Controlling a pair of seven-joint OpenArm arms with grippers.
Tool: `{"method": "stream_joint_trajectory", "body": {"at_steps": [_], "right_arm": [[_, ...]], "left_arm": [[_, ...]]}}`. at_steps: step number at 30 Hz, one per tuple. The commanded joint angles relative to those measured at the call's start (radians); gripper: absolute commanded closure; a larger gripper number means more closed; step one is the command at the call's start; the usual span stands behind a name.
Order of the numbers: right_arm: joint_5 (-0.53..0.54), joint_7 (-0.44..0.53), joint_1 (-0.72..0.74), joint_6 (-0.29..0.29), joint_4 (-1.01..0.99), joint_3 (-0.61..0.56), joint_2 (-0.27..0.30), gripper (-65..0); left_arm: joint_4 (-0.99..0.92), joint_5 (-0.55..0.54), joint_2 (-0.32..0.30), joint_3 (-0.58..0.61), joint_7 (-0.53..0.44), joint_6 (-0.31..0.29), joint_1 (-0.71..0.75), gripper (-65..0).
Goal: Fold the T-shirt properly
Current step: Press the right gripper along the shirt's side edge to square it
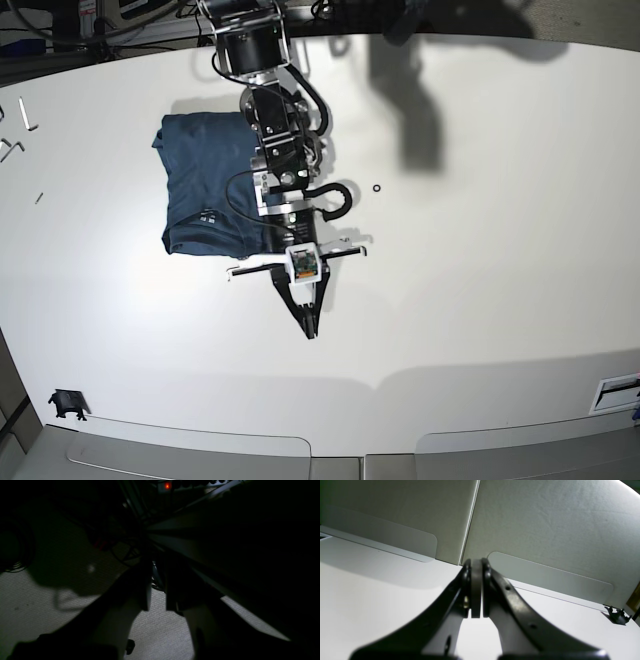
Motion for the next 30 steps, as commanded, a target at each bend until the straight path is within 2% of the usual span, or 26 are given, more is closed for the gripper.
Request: {"method": "stream_joint_trajectory", "body": {"at_steps": [1, 20, 23, 26, 30], "right_arm": [[0.0, 0.031, 0.023, -0.008, 0.018, -0.006, -0.007, 0.0], [0.019, 0.039, 0.037, -0.008, 0.018, -0.008, -0.007, 0.0], [0.12, 0.039, 0.036, -0.008, 0.018, -0.008, -0.007, 0.0], [0.272, 0.039, 0.036, -0.007, 0.018, -0.006, -0.007, 0.0], [0.401, 0.039, 0.036, -0.007, 0.018, -0.006, -0.007, 0.0]], "left_arm": [[0.005, 0.004, 0.005, 0.002, -0.019, -0.011, 0.011, -8.1], [0.005, 0.004, 0.005, 0.002, -0.019, -0.011, 0.011, -8.1], [0.005, 0.005, 0.006, 0.002, -0.019, -0.011, 0.011, -8.1], [0.005, 0.005, 0.006, 0.002, -0.019, -0.011, 0.011, -8.1], [0.005, 0.004, 0.006, 0.002, -0.019, -0.011, 0.011, -8.1]]}}
